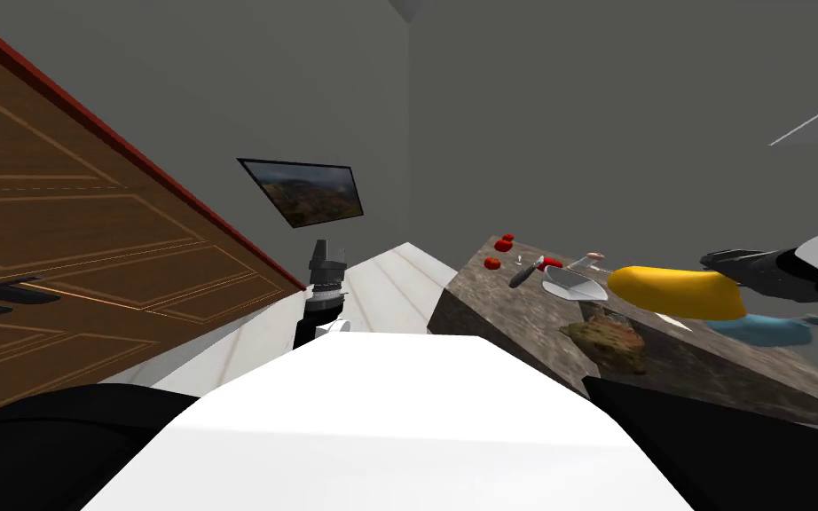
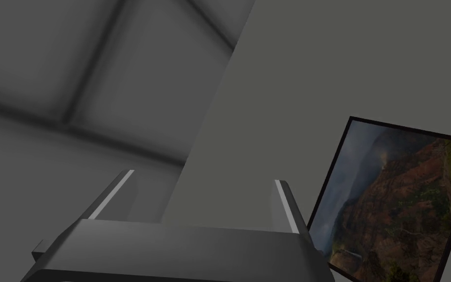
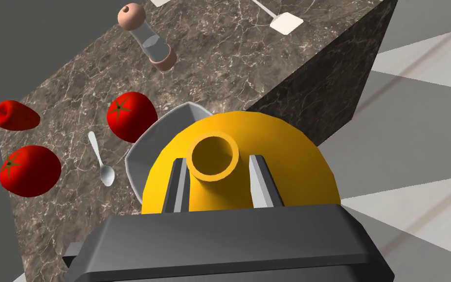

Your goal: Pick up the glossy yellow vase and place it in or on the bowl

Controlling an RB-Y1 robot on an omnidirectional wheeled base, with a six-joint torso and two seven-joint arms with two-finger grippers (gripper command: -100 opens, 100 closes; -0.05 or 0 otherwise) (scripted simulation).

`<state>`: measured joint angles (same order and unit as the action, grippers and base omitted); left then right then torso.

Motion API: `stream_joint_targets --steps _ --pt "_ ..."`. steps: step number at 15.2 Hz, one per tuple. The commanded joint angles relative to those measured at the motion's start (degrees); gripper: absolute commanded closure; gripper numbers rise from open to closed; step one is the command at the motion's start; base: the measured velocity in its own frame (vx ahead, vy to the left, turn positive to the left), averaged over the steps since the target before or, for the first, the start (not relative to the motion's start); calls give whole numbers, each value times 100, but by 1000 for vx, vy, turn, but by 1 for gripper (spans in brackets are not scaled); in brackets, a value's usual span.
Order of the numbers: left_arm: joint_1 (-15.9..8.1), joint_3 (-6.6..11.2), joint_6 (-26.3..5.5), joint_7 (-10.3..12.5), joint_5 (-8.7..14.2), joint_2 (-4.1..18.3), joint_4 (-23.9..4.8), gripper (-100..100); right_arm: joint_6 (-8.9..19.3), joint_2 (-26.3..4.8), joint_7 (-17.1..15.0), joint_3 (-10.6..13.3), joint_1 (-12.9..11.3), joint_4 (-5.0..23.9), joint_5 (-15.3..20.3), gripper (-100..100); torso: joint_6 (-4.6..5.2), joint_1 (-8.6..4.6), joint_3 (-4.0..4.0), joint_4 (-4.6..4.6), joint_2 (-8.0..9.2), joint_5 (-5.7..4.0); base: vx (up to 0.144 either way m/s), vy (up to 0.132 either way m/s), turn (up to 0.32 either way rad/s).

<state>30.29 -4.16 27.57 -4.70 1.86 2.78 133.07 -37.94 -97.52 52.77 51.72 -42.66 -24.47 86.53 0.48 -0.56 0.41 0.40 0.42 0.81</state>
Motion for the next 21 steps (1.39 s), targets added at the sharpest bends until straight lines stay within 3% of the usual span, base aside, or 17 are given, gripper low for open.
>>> stream_joint_targets --steps 1,9,12,13,17,18,21 --pt "0 0 0 0 0 0 0 0 159 -29 -15 23 80 -8 -1 100 0 0 0 0 0 0 -5 -60 108" --pt "1 0 0 0 0 0 0 0 898 151 62 239 114 162 329 100 -21 9 -27 -11 -47 17 39 -74 210" --pt "2 1 0 0 0 1 0 0 923 167 -15 268 124 121 359 100 -25 3 -44 -16 -77 20 85 -85 120" --pt "2 0 0 0 0 0 0 0 936 193 46 259 90 164 365 -100 -13 25 -32 -13 -52 18 -9 1 17" --pt "1 0 0 0 0 -1 0 0 939 196 50 259 91 159 364 -100 -6 53 -6 0 -13 28 0 0 0" --pt "1 0 0 0 0 -1 0 0 761 66 69 287 -15 123 396 -100 -6 55 -5 0 -11 29 1 -9 87" --pt "0 0 0 0 0 0 0 0 643 -20 82 305 -87 100 416 -100 -6 50 1 3 -2 30 -19 -24 86"
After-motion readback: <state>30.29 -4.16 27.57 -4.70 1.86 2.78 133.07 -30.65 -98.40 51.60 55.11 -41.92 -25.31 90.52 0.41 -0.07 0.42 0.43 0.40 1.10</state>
